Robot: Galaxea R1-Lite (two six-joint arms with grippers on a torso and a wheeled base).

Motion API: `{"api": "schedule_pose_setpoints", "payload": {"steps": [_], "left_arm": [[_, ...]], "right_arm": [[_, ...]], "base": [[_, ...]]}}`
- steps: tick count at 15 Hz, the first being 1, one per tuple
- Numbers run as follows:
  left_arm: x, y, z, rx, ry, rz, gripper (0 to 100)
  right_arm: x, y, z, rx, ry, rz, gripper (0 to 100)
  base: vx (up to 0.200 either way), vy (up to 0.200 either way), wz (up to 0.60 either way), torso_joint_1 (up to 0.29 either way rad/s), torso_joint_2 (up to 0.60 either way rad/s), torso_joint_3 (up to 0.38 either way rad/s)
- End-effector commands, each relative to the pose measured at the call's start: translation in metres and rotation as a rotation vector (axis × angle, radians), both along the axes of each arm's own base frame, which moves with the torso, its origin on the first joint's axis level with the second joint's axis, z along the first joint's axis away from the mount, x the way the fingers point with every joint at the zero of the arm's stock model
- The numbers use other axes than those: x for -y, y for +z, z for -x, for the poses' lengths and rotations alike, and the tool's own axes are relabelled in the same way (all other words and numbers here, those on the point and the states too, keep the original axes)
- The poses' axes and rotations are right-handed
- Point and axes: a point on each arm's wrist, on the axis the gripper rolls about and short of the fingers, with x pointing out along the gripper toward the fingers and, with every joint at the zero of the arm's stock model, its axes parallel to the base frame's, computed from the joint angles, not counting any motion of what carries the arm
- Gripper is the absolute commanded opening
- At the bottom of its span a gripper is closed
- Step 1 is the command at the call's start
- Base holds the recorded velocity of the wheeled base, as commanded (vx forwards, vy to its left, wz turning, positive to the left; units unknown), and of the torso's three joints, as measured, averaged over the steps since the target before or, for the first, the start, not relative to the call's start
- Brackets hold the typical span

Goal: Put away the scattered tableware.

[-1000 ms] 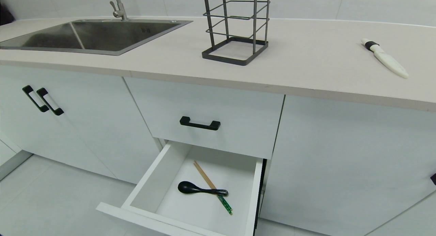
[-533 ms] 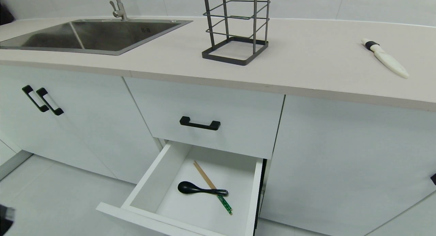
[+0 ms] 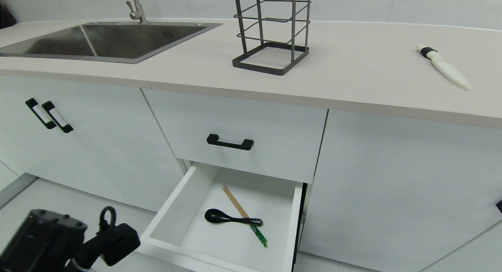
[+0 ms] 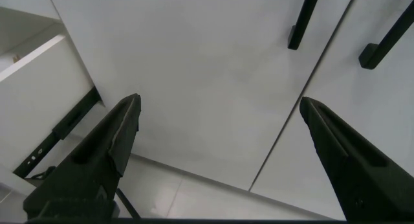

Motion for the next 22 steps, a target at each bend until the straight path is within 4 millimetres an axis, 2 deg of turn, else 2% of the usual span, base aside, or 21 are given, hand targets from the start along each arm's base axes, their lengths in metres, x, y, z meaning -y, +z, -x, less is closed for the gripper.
{"api": "schedule_pose_setpoints", "payload": {"steps": [1, 2, 7, 12, 16, 21, 22], "left_arm": [[0.017, -0.018, -0.022, -0.101, -0.047, -0.091, 100], [0.019, -0.023, -0.026, -0.116, -0.043, -0.113, 100], [0.029, -0.02, -0.049, -0.022, -0.002, -0.102, 100], [0.03, -0.019, -0.054, 0.029, 0.036, -0.146, 100], [0.039, -0.025, -0.073, 0.128, 0.056, -0.12, 100], [0.043, -0.027, -0.083, 0.171, 0.056, -0.094, 100], [0.047, -0.029, -0.09, 0.205, 0.059, -0.077, 100]], "right_arm": [[0.0, 0.0, 0.0, -0.004, 0.0, 0.001, 100], [0.0, 0.0, 0.0, -0.002, 0.0, 0.001, 100], [0.0, 0.0, 0.0, -0.002, 0.0, 0.001, 100], [0.0, 0.0, 0.0, -0.004, 0.0, 0.001, 100], [0.0, 0.0, 0.0, -0.004, 0.0, 0.001, 100], [0.0, 0.0, 0.0, -0.004, 0.0, 0.001, 100], [0.0, 0.0, 0.0, -0.004, 0.0, 0.001, 100]], "base": [[0.0, 0.0, 0.0, 0.0, 0.0, 0.0], [0.0, 0.0, 0.0, 0.0, 0.0, 0.0], [0.0, 0.0, 0.0, 0.0, 0.0, 0.0], [0.0, 0.0, 0.0, 0.0, 0.0, 0.0], [0.0, 0.0, 0.0, 0.0, 0.0, 0.0], [0.0, 0.0, 0.0, 0.0, 0.0, 0.0], [0.0, 0.0, 0.0, 0.0, 0.0, 0.0]]}}
